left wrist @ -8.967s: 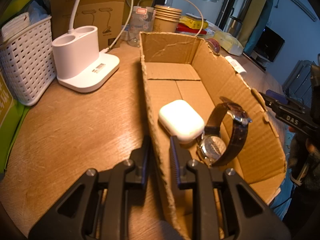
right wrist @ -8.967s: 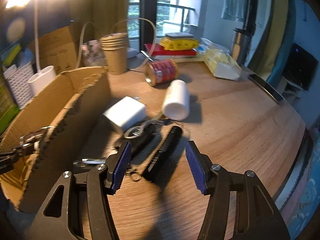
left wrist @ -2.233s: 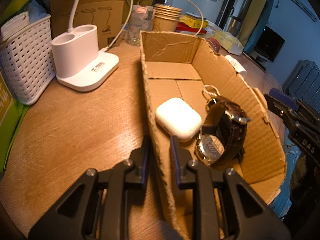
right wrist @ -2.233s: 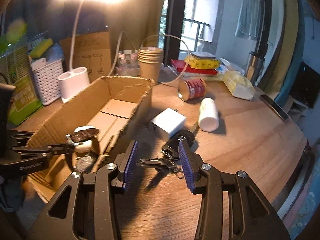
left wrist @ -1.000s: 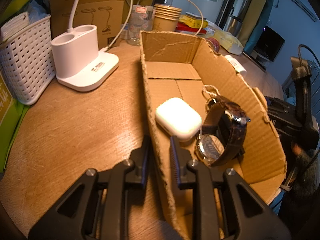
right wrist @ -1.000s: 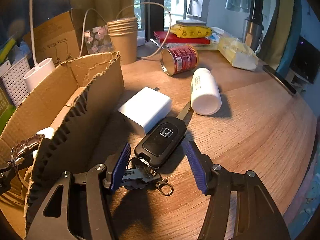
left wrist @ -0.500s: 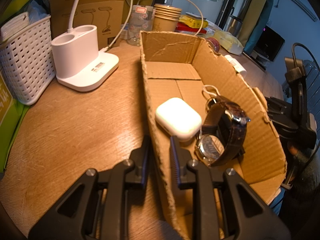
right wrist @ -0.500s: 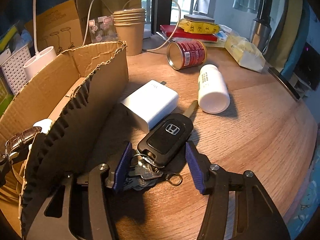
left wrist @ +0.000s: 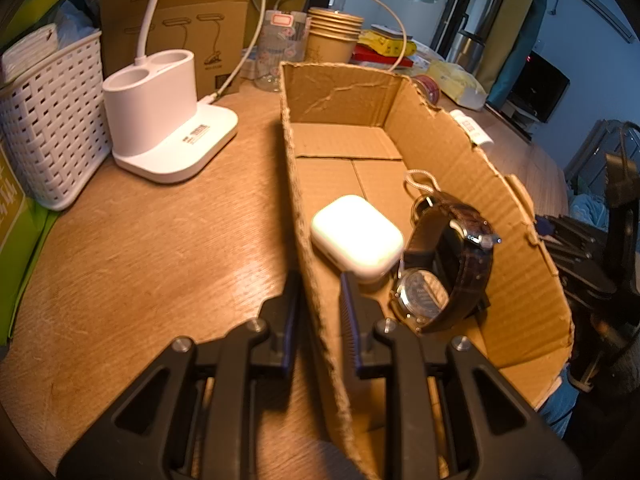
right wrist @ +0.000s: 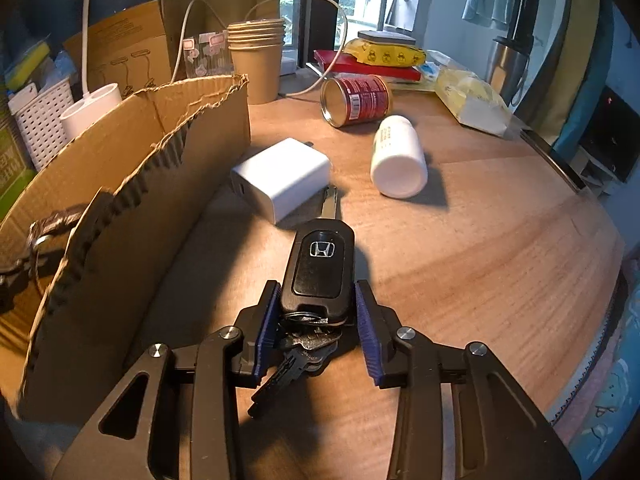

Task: Organize rigid objects
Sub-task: 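Close the right gripper on the black Honda car key and lift it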

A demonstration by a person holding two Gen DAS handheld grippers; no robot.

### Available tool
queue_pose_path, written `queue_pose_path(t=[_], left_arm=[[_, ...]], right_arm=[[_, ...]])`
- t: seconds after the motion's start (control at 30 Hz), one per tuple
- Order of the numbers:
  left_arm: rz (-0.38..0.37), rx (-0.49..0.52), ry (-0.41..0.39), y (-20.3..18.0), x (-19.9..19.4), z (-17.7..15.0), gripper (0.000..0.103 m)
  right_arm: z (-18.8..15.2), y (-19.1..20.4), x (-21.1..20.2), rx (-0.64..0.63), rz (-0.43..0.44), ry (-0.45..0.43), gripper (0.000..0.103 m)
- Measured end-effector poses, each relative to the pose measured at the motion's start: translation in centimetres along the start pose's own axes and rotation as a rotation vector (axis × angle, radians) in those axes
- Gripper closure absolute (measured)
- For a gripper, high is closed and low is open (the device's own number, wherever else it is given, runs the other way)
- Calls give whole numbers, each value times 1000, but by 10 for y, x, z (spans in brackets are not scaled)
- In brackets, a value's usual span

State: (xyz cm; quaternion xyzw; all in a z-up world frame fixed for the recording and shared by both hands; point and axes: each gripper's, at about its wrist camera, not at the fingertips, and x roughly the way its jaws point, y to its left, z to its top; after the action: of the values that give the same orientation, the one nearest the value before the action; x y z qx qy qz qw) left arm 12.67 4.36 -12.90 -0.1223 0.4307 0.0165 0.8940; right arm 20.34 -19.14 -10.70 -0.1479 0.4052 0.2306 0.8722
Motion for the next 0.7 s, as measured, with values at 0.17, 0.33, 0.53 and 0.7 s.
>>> queue_pose_path(t=[0.17,0.33,0.53,0.7], left_arm=[[0,0,0,0,0,0,82],[0,0,0,0,0,0,82],[0,0,0,0,0,0,82],[0,0,0,0,0,0,82]], right_arm=[[0,0,0,0,6,6,62],[7,0,8,4,7,7,53],[11,0,13,2,20,7,54],[8,-3,11,6,27,-4,64]])
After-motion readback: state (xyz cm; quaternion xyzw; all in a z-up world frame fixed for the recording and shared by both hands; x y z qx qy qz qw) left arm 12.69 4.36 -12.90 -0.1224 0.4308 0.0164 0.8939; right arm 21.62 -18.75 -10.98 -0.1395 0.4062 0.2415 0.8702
